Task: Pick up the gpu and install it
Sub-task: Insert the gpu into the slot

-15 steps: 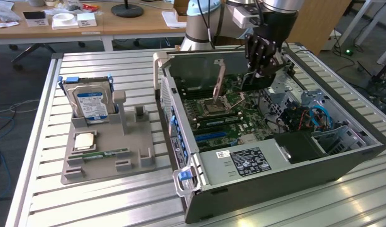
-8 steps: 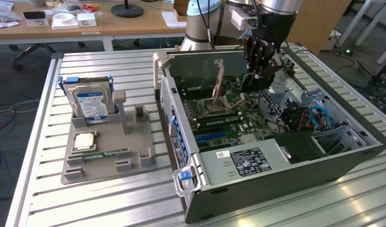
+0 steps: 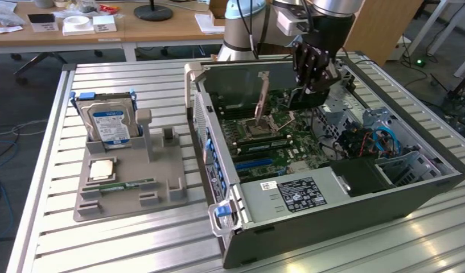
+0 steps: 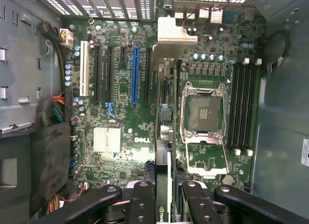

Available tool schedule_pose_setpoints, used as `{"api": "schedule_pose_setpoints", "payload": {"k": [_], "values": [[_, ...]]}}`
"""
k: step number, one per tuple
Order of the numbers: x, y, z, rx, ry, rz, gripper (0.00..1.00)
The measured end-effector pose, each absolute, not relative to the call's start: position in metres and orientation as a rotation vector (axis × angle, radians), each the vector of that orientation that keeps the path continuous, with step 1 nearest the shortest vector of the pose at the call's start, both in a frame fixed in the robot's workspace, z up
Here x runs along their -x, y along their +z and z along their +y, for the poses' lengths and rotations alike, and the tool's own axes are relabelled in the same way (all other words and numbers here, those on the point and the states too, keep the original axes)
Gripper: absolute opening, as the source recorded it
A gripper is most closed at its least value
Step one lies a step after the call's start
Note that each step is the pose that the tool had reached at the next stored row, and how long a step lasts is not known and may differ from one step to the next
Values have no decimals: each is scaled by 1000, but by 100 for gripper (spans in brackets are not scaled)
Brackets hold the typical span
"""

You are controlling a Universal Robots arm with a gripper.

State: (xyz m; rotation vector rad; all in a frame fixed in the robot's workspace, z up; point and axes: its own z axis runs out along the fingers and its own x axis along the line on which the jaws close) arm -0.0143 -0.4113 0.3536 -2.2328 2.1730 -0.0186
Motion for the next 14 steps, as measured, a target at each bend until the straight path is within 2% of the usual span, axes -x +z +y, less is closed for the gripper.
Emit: {"api": "schedule_pose_setpoints", "payload": {"k": [14], "values": [[19, 350, -409, 2233, -29, 2173, 26]]}}
